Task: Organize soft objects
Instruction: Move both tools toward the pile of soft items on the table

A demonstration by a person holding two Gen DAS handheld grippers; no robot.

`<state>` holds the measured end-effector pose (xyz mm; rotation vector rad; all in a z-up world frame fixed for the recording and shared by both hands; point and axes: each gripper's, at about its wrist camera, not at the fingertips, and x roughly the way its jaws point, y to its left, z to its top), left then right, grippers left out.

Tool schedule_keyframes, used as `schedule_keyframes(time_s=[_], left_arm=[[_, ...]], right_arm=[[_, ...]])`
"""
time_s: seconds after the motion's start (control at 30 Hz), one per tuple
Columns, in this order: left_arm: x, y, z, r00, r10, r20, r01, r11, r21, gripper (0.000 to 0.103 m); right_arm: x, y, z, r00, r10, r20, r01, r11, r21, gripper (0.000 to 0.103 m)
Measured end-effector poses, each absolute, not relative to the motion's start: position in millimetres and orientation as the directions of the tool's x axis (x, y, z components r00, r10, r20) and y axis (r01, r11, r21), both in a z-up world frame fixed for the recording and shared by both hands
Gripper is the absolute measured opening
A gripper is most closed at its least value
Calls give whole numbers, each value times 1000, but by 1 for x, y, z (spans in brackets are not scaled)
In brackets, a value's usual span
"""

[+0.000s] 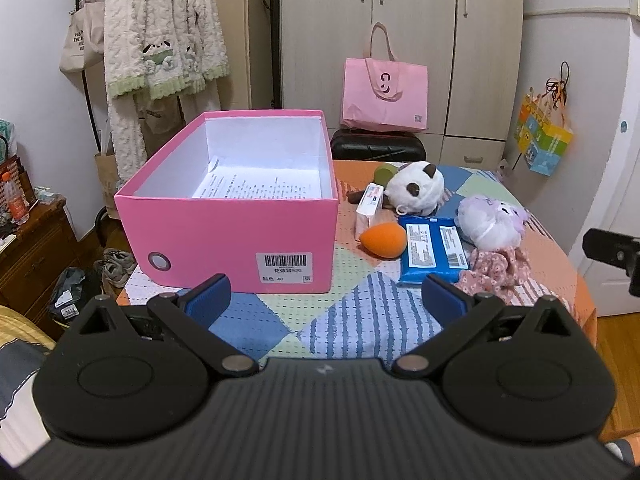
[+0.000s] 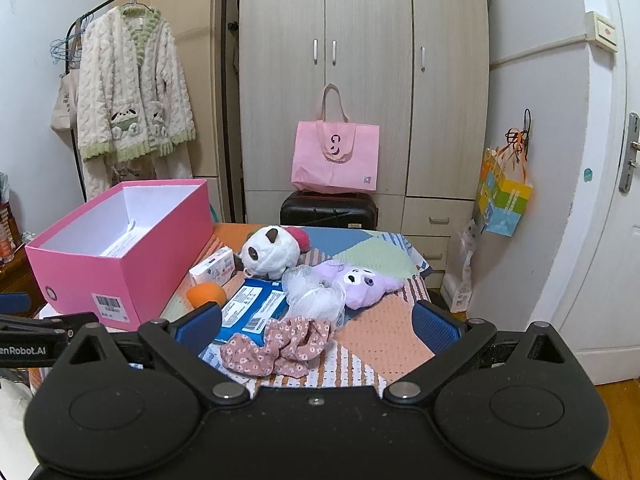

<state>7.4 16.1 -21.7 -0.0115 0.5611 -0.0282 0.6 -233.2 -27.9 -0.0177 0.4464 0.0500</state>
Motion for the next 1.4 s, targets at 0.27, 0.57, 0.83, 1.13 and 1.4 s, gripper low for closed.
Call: schedule_keyframes(time_s=[0.27, 0.57, 0.83, 1.13, 1.4], left_arm=[[9, 18, -24, 848, -35, -529, 15, 999, -41, 103], [5, 15, -23, 856, -20, -516, 13, 1000, -16, 103], [-1, 12, -22, 875, 10, -484, -2, 1000, 15, 103], [-7, 6, -15, 901, 55, -429, -23, 997, 80, 103], [2, 2, -19, 890, 19, -456, 1, 999, 44, 103]], right_arm=[[2, -236, -31, 894, 62, -443, -65, 998, 8, 103], [2, -237, -31, 895, 62, -442, -65, 998, 9, 103], [-2, -236, -33, 901, 63, -430, -69, 998, 1, 103], [-5, -244, -32, 904, 58, -425, -55, 998, 20, 103], [-6, -269, -27, 884, 255, -391, -190, 962, 198, 103]])
